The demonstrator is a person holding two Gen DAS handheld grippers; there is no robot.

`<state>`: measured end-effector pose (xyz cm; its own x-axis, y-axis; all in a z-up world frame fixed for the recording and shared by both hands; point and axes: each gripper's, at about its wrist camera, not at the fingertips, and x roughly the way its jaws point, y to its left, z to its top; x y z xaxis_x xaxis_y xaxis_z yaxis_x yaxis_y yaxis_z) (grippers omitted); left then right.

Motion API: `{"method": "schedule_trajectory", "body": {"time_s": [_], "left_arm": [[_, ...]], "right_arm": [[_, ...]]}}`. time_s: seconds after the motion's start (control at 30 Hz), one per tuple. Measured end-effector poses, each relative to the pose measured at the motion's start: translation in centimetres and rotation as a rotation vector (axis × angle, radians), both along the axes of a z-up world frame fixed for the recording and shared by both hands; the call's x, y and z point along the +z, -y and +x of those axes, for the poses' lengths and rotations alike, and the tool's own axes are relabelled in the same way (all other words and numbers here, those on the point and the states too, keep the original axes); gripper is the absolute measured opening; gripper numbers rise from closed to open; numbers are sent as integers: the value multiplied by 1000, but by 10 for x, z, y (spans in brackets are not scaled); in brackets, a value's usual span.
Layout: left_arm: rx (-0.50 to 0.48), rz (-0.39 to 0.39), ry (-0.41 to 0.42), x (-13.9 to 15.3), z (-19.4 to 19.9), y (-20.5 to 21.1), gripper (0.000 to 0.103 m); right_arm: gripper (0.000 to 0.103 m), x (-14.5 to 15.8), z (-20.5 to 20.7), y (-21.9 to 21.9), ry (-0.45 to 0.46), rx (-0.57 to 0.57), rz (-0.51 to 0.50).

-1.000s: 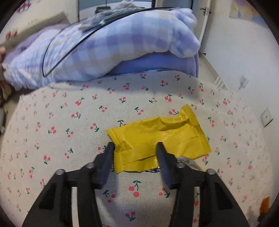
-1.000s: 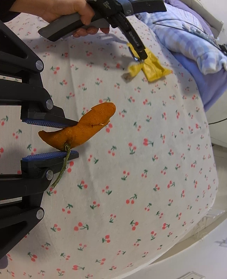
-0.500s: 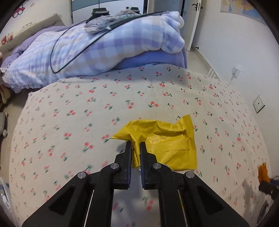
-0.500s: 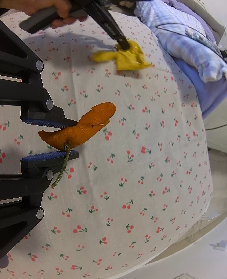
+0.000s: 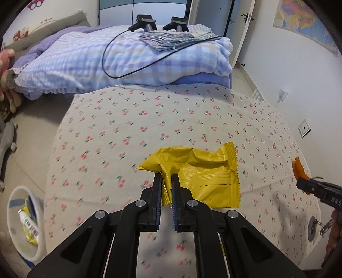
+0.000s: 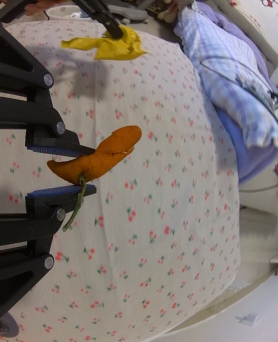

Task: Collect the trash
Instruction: 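Carry the wrapper and peel to the bin and release both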

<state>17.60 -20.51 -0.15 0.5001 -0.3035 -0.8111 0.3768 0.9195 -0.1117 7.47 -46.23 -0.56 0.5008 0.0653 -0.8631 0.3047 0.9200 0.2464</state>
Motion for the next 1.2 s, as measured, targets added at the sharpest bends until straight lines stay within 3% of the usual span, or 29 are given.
{"method": "schedule_trajectory", "body": {"time_s": [0.3, 0.77, 0.97, 1.2], "left_arm": [[85, -64, -16, 13, -24, -75, 8], [272, -69, -14, 18, -36, -211, 8], [374, -48, -17, 11, -39, -277, 9], [496, -25, -79, -14, -31, -343, 9]], "right_arm": [[23, 7, 13, -59, 17, 93, -16], [23, 7, 52, -178, 34, 285, -21], [23, 2, 66, -218, 34, 339, -17], [23, -5, 80, -264, 31, 400, -8]]}}
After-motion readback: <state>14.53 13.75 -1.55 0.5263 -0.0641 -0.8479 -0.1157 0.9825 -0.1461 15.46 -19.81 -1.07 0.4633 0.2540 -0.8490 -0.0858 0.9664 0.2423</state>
